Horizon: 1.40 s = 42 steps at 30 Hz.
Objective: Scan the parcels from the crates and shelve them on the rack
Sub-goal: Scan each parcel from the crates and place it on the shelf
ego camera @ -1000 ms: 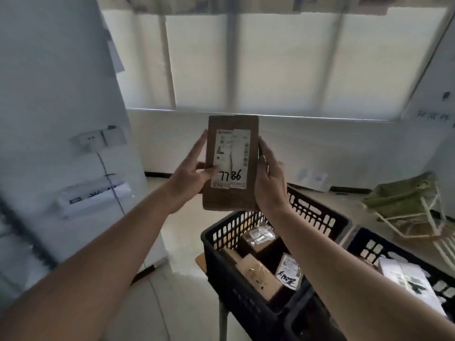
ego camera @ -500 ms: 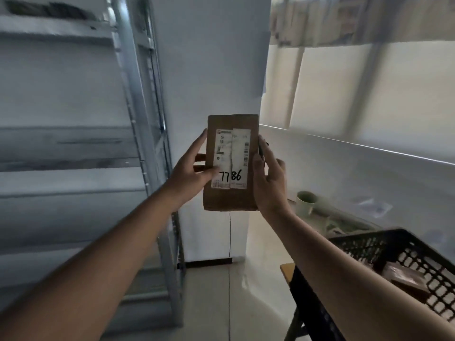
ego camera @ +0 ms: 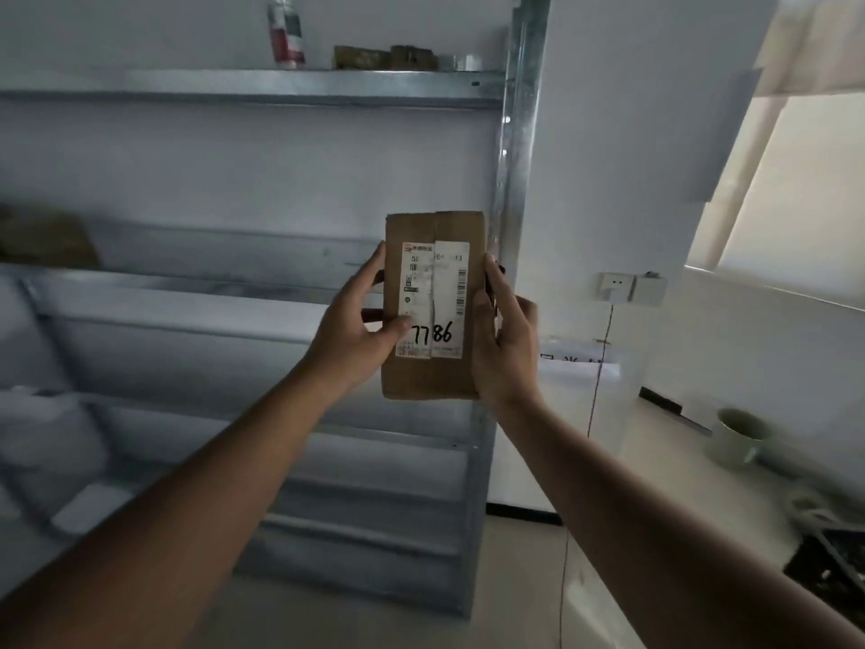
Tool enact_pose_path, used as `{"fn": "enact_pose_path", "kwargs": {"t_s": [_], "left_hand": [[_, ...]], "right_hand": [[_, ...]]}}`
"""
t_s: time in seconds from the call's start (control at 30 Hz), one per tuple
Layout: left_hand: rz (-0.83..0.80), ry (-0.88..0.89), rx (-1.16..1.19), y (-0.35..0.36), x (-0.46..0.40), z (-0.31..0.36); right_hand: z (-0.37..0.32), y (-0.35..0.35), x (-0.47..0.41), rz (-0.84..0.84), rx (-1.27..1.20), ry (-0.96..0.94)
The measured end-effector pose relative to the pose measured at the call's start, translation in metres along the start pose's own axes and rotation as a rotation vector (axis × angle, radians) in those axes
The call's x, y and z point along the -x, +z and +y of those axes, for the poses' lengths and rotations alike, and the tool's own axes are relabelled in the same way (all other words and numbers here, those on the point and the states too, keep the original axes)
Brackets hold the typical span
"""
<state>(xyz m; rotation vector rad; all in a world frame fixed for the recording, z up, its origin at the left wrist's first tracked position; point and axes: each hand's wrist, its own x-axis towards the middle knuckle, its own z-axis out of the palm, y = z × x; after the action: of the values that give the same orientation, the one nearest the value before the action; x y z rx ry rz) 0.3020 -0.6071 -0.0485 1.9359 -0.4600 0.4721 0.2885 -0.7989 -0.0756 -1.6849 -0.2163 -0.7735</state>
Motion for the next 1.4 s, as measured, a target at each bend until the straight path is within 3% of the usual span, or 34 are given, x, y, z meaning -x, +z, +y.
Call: {"fn": "enact_pose_path", "kwargs": {"t_s": [0.37,0.8,1.1,1.4], "left_hand": [[0.248,0.102,-0.276,-0.154,-0.017,-0.094],[0.407,-0.056,-0.418,-0.284,-0.097,-0.205],[0.441,-0.079,-0.382,-0.405,-0.136,-0.291],[0.345,-0.145,-0.294,-0.565,-0.169,-0.395]], "right_hand": [[-0.005,0.202,-0.021,-0.192,-0.066,-0.013],[0.024,0.418,-0.098,-0.38,-0.201,-0.04],[0.022,0.581,-0.112,-0.401,-0.182,-0.065],[-0.001,0.762,-0.1,-0.328,-0.054,-0.014]]}}
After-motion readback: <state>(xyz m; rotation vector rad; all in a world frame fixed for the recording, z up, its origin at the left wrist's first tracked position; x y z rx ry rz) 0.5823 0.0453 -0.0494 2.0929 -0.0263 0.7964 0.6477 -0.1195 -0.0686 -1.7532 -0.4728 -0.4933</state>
